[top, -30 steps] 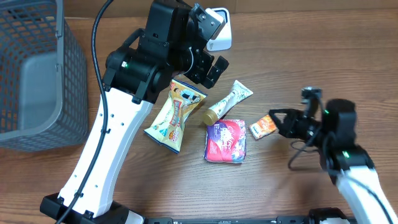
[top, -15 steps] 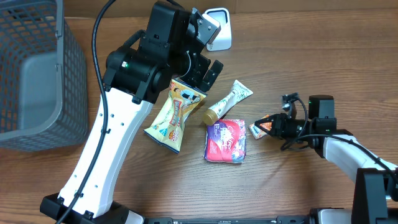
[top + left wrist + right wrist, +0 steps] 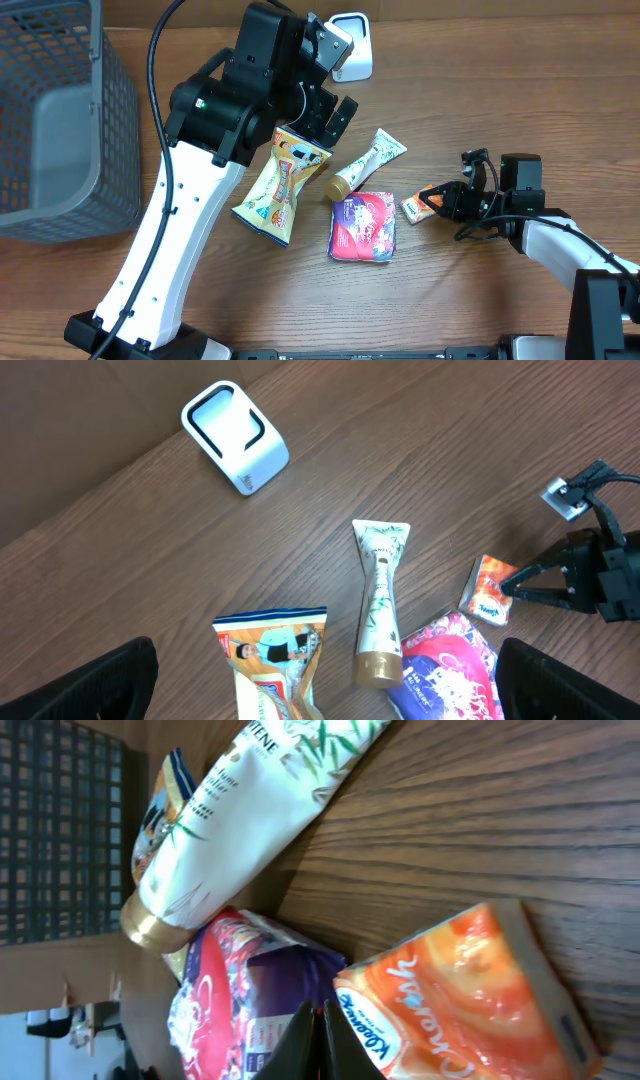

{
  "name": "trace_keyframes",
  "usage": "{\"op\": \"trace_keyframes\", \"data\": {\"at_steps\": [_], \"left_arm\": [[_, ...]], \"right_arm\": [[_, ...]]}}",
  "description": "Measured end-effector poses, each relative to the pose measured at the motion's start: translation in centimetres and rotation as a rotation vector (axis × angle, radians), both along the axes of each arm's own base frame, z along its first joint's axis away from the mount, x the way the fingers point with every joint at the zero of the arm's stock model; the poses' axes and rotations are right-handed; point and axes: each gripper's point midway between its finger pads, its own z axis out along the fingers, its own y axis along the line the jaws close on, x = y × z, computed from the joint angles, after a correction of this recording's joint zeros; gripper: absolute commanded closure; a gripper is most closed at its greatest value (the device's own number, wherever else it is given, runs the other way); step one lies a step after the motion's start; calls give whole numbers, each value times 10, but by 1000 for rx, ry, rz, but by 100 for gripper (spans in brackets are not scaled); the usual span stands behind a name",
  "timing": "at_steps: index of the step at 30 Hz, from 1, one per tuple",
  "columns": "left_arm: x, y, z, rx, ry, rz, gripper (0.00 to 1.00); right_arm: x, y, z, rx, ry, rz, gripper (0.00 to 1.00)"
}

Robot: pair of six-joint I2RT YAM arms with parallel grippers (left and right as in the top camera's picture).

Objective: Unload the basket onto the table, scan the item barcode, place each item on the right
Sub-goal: 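Raise the left arm away and reach the right gripper toward the orange box, then lower the right gripper over the orange box and close on it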

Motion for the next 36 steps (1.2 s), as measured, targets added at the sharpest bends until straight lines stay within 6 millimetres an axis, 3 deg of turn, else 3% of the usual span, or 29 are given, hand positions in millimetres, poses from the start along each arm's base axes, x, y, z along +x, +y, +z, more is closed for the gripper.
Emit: {"op": "trace_keyframes", "data": {"at_steps": [17,30,33,36], "left_arm": [[-1,0,-1,1,3,0,0],[-5,2,-5,12,27,1,0],[-5,2,-5,11,28,3,0],[-5,2,-5,11,28,3,0]], "right_arm": [[3,-2,-31,-19,58,-12,96],[-2,-5,-39,-33,104,-29,96],[-1,-5,-39,-35,105,-32,84],[0,-3,-36,-19,92,-24,56]]}}
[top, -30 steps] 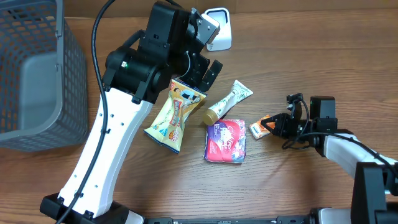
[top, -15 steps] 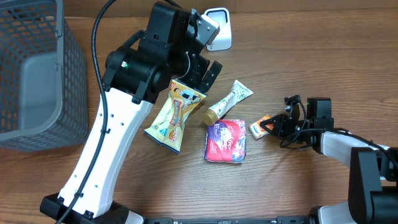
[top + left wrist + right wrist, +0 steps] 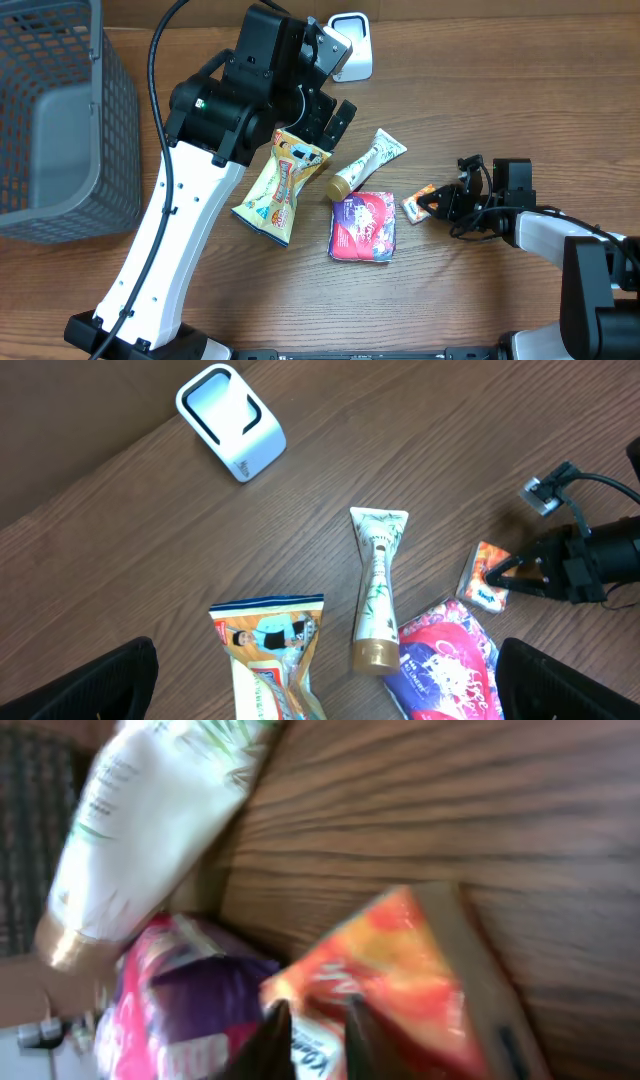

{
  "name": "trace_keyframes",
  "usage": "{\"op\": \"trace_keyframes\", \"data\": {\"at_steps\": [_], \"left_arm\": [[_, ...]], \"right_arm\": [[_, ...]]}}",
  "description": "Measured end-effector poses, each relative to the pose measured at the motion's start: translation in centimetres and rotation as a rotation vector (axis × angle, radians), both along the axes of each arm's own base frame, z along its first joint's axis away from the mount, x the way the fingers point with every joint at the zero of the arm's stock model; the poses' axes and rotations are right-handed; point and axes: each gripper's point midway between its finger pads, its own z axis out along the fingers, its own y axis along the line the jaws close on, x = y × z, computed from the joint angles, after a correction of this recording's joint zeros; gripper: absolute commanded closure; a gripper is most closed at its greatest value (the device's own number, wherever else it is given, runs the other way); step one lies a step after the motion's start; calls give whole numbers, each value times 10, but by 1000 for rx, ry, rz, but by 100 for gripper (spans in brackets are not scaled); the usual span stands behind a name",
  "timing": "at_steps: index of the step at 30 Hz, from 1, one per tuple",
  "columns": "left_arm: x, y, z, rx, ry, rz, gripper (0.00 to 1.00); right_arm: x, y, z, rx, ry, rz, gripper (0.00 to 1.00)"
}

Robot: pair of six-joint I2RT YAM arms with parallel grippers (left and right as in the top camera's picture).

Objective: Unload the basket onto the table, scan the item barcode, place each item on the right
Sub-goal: 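Lower the right gripper over the orange box and close on it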

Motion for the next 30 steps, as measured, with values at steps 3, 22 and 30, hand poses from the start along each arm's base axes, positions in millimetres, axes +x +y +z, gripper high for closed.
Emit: {"op": "trace_keyframes", "data": {"at_steps": [3,22,30], "left_arm": [[0,0,0,0,0,0,0],[6,4,3,15,-29,23,0],[44,25,37,49,-243,193,0]], "right_arm": [[0,7,8,39,-34,43,43],[-16,-3,80,-89,-51,104,0],[-10,-32,51,-489,-113,150,0]]}}
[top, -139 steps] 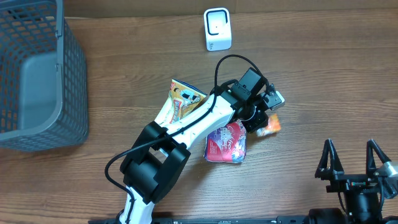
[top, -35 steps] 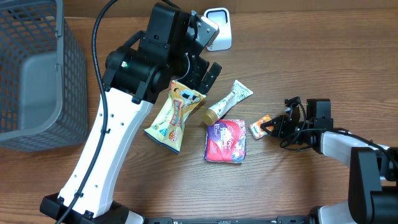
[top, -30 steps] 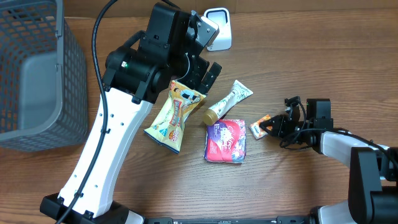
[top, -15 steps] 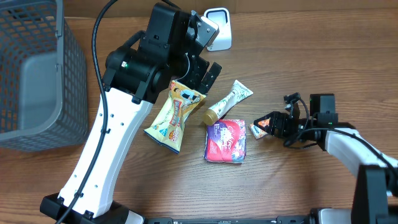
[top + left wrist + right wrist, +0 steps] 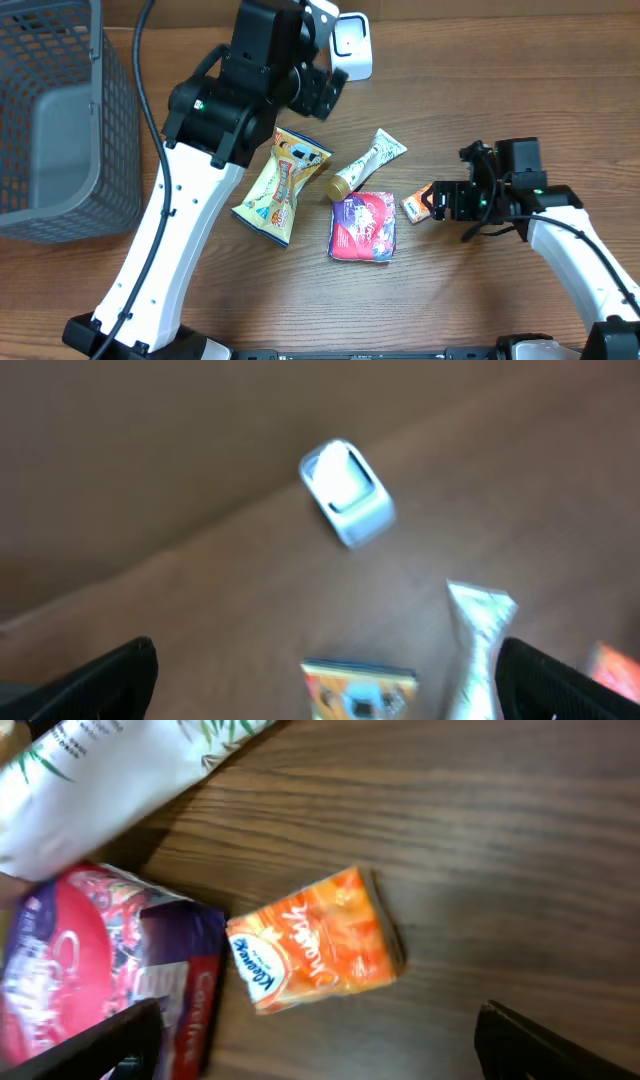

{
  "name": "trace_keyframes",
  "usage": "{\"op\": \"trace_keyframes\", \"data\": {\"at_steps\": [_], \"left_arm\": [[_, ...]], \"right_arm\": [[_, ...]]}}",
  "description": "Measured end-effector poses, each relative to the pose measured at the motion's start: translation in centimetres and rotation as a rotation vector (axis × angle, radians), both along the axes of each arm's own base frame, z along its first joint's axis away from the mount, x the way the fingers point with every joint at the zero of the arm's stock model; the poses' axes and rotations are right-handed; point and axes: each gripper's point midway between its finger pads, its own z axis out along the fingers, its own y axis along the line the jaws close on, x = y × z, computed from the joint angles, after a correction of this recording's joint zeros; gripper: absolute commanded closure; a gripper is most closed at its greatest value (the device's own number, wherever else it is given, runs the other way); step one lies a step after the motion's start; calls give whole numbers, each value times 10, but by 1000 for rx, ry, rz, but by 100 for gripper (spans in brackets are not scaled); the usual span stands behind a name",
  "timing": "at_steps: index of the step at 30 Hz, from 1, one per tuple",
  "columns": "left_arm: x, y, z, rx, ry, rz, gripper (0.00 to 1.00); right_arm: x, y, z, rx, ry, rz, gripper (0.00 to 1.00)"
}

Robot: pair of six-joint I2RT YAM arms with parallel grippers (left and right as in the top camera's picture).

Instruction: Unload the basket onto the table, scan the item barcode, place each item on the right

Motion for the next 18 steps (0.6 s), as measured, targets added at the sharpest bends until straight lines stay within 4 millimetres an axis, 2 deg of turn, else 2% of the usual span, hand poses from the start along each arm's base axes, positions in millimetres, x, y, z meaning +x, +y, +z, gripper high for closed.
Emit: {"op": "trace_keyframes", "data": {"at_steps": [7,10,15,18], "left_arm": [[9,15,28,4,-119,86,0],[11,21,31,21,-136,114,0],[11,27,32,47,-144,139,0],[11,28,32,52,-144,144,0]], "right_arm": [[-3,27,-4,-87,-62,171,0],[-6,36,-18,-147,-50,227,0],[-4,37,-41,-219,-5,251,0],[3,34,-45,-255,1,244,0]]}}
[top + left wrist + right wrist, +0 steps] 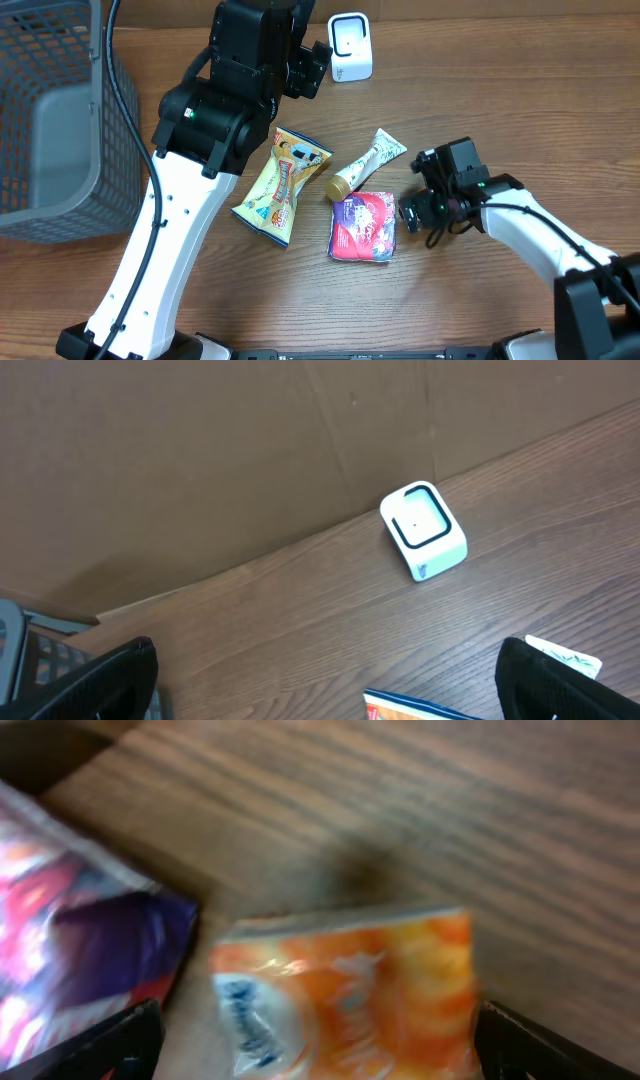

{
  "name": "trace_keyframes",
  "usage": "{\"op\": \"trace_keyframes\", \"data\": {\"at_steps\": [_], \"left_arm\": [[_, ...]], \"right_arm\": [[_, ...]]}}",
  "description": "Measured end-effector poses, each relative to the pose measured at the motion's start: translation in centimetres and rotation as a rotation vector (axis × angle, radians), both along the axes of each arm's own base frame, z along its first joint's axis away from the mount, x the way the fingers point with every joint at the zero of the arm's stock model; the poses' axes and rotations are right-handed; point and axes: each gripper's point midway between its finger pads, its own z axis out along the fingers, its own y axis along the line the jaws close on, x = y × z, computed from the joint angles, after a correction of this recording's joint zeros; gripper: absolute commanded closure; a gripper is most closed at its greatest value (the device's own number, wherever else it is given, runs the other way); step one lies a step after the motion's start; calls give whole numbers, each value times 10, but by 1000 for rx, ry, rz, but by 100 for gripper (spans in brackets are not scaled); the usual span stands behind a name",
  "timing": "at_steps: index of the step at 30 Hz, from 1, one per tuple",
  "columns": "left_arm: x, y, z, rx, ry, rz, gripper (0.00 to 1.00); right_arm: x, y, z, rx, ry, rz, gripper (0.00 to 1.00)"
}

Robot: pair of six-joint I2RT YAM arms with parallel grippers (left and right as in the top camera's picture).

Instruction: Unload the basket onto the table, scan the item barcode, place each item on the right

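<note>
A small orange packet (pixel 350 990) lies on the wooden table, blurred and close in the right wrist view. My right gripper (pixel 325 1045) stands open right over it, one finger at either side; from overhead the right gripper (pixel 412 210) hides most of the packet. The white barcode scanner (pixel 350 45) sits at the table's far edge, also seen as the scanner (pixel 424 530) in the left wrist view. High near it, my left gripper (pixel 305 62) is open and holds nothing; its fingertips (pixel 100 680) show at the view's lower corners.
A red and purple pack (pixel 362 227) lies just left of the orange packet. A white tube (pixel 365 165) with a gold cap and a yellow snack bag (pixel 280 185) lie mid-table. A grey mesh basket (pixel 50 120) stands at the far left. A brown cardboard wall (pixel 250 450) backs the table.
My right gripper, still open, has moved left and down until the orange packet fills its view. My left gripper has swung back, so its view holds the scanner and the wall.
At first my right gripper's tips were shut against the orange packet's edge, and they stayed there at the second moment. Then the gripper was open and well above the packet; now it is close over it. The left wrist view went from the table items to the scanner.
</note>
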Motion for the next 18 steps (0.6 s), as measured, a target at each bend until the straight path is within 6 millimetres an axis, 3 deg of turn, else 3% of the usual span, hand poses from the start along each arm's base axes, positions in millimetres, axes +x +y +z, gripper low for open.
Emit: {"op": "trace_keyframes", "data": {"at_steps": [12,18], "left_arm": [[-1,2,-2,9,9,2,0],[-1,2,-2,10,10,2,0]], "right_arm": [[14,-7,6,-51,-39,-14,0],[5,0,-11,-37,32,10,0]]}}
